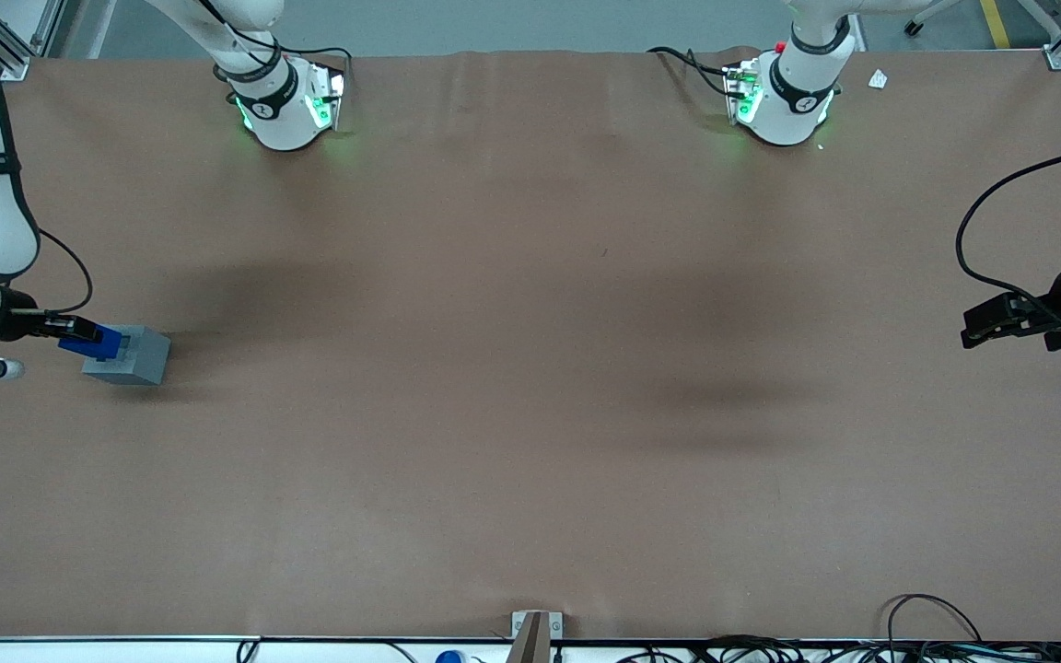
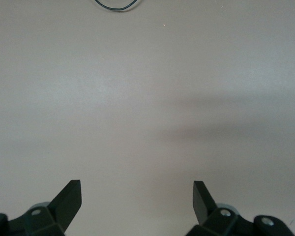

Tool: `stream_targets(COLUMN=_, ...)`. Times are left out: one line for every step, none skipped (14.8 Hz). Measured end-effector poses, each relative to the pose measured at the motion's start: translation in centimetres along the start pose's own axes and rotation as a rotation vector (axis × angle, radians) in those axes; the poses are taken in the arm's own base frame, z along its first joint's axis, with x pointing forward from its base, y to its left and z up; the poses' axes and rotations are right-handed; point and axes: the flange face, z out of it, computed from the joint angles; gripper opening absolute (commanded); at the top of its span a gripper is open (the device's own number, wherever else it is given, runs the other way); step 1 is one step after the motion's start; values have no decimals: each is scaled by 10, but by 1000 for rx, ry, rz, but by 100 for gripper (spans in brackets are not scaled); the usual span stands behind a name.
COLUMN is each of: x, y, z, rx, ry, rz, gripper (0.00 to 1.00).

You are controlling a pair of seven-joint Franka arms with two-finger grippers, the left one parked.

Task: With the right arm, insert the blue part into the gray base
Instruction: 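Lower the blue cube into the gray base's hole and press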

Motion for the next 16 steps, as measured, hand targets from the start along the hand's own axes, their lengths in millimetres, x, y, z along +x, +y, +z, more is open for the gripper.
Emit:
stream_targets(x=0, y=0, z=0, rx=0, ry=-2, rz=0, gripper=11)
stream_targets(x=0, y=0, z=1, rx=1, ry=-3, rz=0, gripper=11)
stream_targets(x=0, y=0, z=1, rx=1, ry=-4, rz=0, gripper=11)
stream_targets(x=-1, y=0, z=2, rx=2, ry=-7, rz=0, gripper=11)
stream_targets(x=-2, y=0, z=3, rx=4, ry=-13, rz=0, gripper=11)
stream_targets(x=-2, y=-1, z=3, rx=5, ry=-19, rz=0, gripper=11)
stream_targets(x=-3, y=-1, z=4, rx=6, ry=-22, rz=0, gripper=11)
stream_targets(x=-3, y=-1, z=4, rx=7, ry=-24, rz=0, gripper=11)
stream_targets(x=-3, y=-1, z=5, rx=7, ry=-24, rz=0, gripper=11)
stream_targets(x=-3, y=-1, z=5, rx=7, ry=-25, rz=0, gripper=11)
stream_targets(x=-4, y=-1, z=5, rx=7, ry=-26, rz=0, gripper=11)
stream_targets(x=-4, y=-1, z=6, rx=8, ry=-27, rz=0, gripper=11)
stream_targets(x=-4, y=-1, z=6, rx=8, ry=-28, rz=0, gripper=11)
stream_targets(x=-4, y=-1, z=6, rx=8, ry=-28, rz=0, gripper=11)
stream_targets(x=-4, y=-1, z=7, rx=8, ry=-29, rz=0, gripper=11)
stream_targets(x=-4, y=0, z=9, rx=9, ry=-32, rz=1, gripper=11)
